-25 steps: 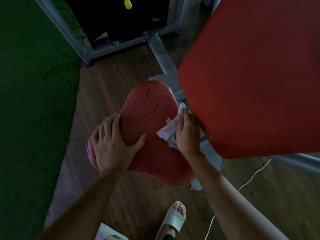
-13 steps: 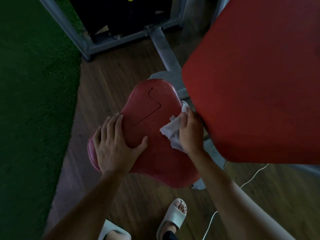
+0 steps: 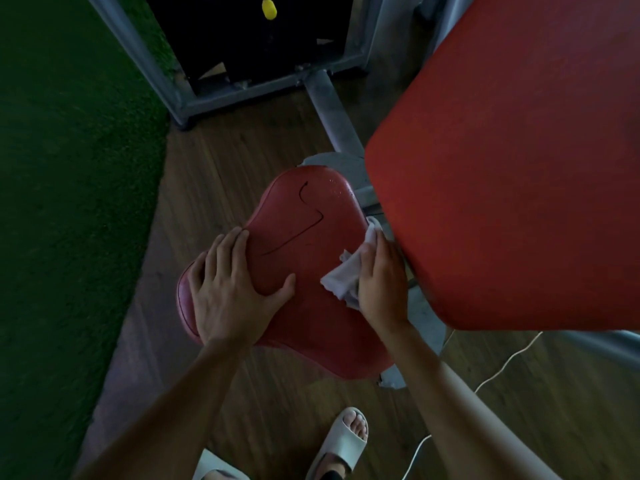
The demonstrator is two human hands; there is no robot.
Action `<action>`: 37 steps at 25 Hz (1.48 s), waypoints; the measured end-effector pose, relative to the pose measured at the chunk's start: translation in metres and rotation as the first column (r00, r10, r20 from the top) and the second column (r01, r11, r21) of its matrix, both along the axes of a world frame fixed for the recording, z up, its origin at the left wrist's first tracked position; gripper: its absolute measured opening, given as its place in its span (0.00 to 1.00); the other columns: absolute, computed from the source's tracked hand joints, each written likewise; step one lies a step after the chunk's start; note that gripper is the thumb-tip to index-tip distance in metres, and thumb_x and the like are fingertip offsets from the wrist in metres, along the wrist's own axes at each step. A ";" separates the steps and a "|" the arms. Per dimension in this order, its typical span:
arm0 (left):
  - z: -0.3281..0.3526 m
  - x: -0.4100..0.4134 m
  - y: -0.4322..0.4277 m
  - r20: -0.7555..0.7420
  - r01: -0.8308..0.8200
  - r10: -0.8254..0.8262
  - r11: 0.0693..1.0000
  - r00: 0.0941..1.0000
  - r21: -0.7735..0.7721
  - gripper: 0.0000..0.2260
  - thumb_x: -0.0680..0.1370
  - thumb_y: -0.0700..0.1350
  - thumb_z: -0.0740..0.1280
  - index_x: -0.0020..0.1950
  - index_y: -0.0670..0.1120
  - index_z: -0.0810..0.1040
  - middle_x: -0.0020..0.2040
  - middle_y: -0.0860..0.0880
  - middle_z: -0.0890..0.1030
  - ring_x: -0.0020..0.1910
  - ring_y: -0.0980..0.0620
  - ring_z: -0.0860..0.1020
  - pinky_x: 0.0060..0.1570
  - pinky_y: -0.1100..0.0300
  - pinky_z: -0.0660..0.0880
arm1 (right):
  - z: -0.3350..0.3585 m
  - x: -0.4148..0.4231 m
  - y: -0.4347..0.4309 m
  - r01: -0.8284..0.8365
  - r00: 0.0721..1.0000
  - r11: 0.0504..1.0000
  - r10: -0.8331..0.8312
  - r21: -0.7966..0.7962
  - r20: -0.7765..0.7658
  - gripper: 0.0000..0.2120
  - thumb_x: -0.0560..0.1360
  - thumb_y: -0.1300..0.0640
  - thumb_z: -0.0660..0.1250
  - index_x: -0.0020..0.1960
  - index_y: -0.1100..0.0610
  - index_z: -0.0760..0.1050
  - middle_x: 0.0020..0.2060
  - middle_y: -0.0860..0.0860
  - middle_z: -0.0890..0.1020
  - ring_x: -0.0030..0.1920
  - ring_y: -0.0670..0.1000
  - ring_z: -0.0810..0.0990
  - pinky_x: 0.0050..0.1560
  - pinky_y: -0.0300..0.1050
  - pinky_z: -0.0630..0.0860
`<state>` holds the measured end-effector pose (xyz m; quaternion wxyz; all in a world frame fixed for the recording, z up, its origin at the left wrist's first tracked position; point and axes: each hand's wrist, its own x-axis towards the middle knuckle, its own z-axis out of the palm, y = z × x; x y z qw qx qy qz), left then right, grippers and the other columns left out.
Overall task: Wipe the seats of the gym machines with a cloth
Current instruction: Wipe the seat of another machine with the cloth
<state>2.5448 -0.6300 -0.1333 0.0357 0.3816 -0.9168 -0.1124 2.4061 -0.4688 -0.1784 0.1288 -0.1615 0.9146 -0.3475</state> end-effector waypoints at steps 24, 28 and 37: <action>-0.002 -0.006 -0.035 -0.046 0.088 -0.085 0.993 0.995 0.075 0.42 0.68 0.74 0.65 0.73 0.47 0.72 0.70 0.51 0.74 0.67 0.50 0.73 0.68 0.52 0.65 | 0.001 -0.066 -0.059 -0.075 0.994 0.989 0.083 -0.125 0.065 0.19 0.86 0.56 0.53 0.74 0.58 0.69 0.69 0.53 0.77 0.69 0.47 0.73 0.71 0.41 0.68; -0.002 -0.005 -0.034 -0.036 0.077 -0.075 0.994 0.997 0.073 0.42 0.68 0.74 0.65 0.73 0.47 0.72 0.70 0.51 0.74 0.67 0.49 0.73 0.67 0.52 0.66 | -0.003 -0.071 -0.075 -0.088 0.995 0.996 0.087 0.015 0.050 0.20 0.86 0.56 0.53 0.76 0.60 0.66 0.71 0.56 0.75 0.71 0.52 0.72 0.70 0.41 0.66; -0.004 -0.005 -0.035 -0.050 0.084 -0.082 0.996 0.995 0.036 0.41 0.69 0.73 0.66 0.72 0.47 0.72 0.69 0.50 0.75 0.68 0.49 0.72 0.68 0.50 0.66 | 0.003 -0.056 -0.060 -0.112 0.994 0.993 0.112 0.033 0.010 0.22 0.86 0.55 0.52 0.77 0.60 0.65 0.72 0.56 0.74 0.70 0.53 0.72 0.65 0.34 0.61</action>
